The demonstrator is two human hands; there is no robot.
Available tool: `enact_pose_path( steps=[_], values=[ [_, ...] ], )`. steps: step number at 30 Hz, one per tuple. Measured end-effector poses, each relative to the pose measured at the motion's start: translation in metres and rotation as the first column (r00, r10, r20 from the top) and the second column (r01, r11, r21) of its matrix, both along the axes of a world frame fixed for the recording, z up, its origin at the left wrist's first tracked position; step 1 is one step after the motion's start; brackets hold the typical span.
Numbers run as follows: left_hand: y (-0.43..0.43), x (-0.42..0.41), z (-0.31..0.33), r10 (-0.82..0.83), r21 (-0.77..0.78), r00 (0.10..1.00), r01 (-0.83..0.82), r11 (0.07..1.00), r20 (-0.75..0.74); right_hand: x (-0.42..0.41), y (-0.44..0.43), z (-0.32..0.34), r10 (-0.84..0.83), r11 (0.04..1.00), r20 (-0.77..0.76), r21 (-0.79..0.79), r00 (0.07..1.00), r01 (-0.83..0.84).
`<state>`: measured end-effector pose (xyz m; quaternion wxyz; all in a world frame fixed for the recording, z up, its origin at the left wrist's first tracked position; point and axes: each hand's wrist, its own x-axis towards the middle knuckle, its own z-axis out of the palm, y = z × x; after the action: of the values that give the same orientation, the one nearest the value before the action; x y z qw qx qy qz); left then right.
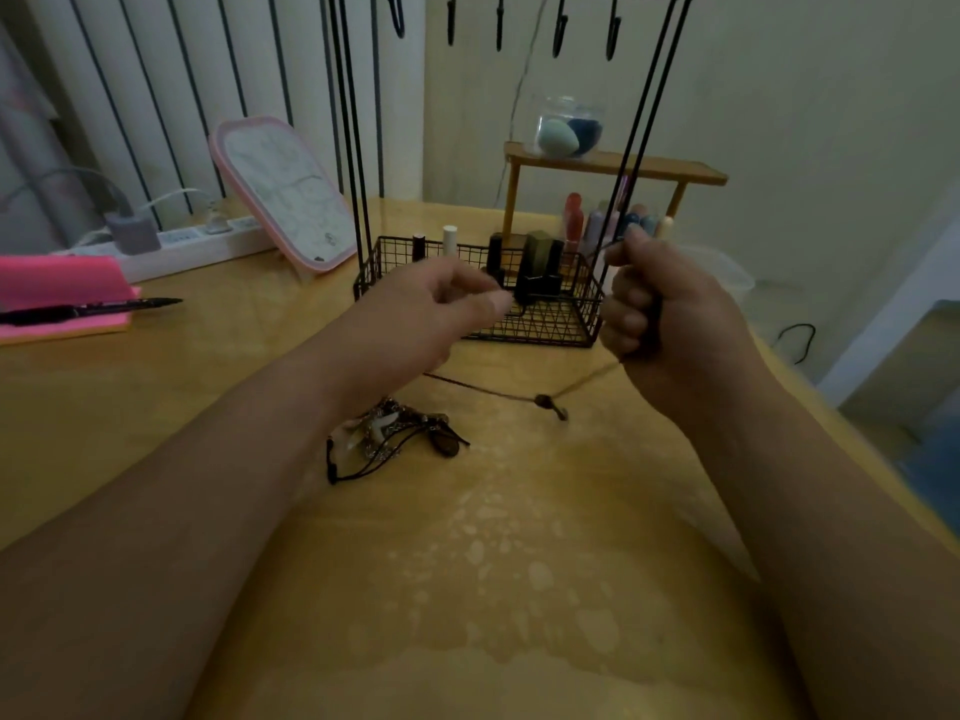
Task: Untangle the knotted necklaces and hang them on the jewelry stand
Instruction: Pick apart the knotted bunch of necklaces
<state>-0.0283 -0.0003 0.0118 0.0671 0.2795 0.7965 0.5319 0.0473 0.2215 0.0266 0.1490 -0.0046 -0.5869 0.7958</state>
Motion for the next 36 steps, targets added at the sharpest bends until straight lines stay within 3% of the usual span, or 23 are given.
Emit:
enact_pose_path(
  steps=[3, 5, 10, 12, 15, 17, 19, 22, 25, 30, 32, 36],
  values=[
    [-0.005, 0.000, 0.000, -0.039, -0.191, 0.993, 0.017, 0.981, -0.113, -0.001, 0.007, 0.000, 0.000, 0.997, -0.003, -0.081, 1.000, 0.000],
    [-0.005, 0.001, 0.000, -0.054, -0.222, 0.990, 0.023, 0.975, -0.133, -0.002, 0.007, -0.001, 0.011, 0.993, -0.006, -0.118, 1.000, -0.011],
    [-0.006, -0.005, -0.003, 0.076, -0.015, 0.997, -0.076, 0.997, -0.023, -0.001, 0.013, 0.003, -0.007, 0.969, 0.006, -0.245, 1.000, 0.008],
    [-0.006, -0.008, -0.004, 0.105, 0.106, 0.993, -0.111, 0.988, 0.056, -0.001, 0.015, 0.001, -0.004, 0.974, 0.031, -0.224, 1.000, 0.011],
    [-0.004, -0.008, -0.002, 0.102, 0.307, 0.964, -0.177, 0.935, 0.246, -0.002, 0.015, -0.005, 0.031, 0.998, 0.133, -0.054, 0.991, -0.024],
    [-0.003, -0.007, 0.001, 0.075, 0.387, 0.934, -0.218, 0.896, 0.350, -0.002, 0.012, -0.009, 0.010, 0.979, 0.222, 0.196, 0.975, -0.055],
    [-0.002, -0.007, 0.003, 0.058, 0.403, 0.920, -0.226, 0.887, 0.388, -0.002, 0.006, -0.015, -0.072, 0.876, 0.259, 0.478, 0.963, -0.063],
    [-0.001, -0.006, 0.003, 0.051, 0.387, 0.916, -0.218, 0.896, 0.398, -0.001, -0.008, -0.022, -0.138, 0.760, 0.241, 0.647, 0.961, -0.053],
    [-0.001, -0.006, 0.002, 0.080, 0.318, 0.934, -0.198, 0.927, 0.348, -0.002, -0.017, -0.030, -0.212, 0.597, 0.163, 0.802, 0.964, -0.004],
    [-0.001, -0.009, -0.003, 0.089, 0.207, 0.979, -0.126, 0.970, 0.181, -0.003, -0.022, -0.041, -0.278, 0.413, -0.049, 0.895, 0.959, 0.165],
    [0.001, -0.005, -0.005, 0.052, 0.182, 0.991, -0.074, 0.981, 0.123, -0.002, -0.027, -0.042, -0.206, 0.384, -0.108, 0.905, 0.973, 0.182],
    [0.008, 0.006, -0.004, -0.073, 0.083, 0.996, 0.078, 0.994, -0.057, -0.007, -0.045, -0.046, -0.020, 0.360, -0.069, 0.930, 0.997, 0.071]
  ],
)
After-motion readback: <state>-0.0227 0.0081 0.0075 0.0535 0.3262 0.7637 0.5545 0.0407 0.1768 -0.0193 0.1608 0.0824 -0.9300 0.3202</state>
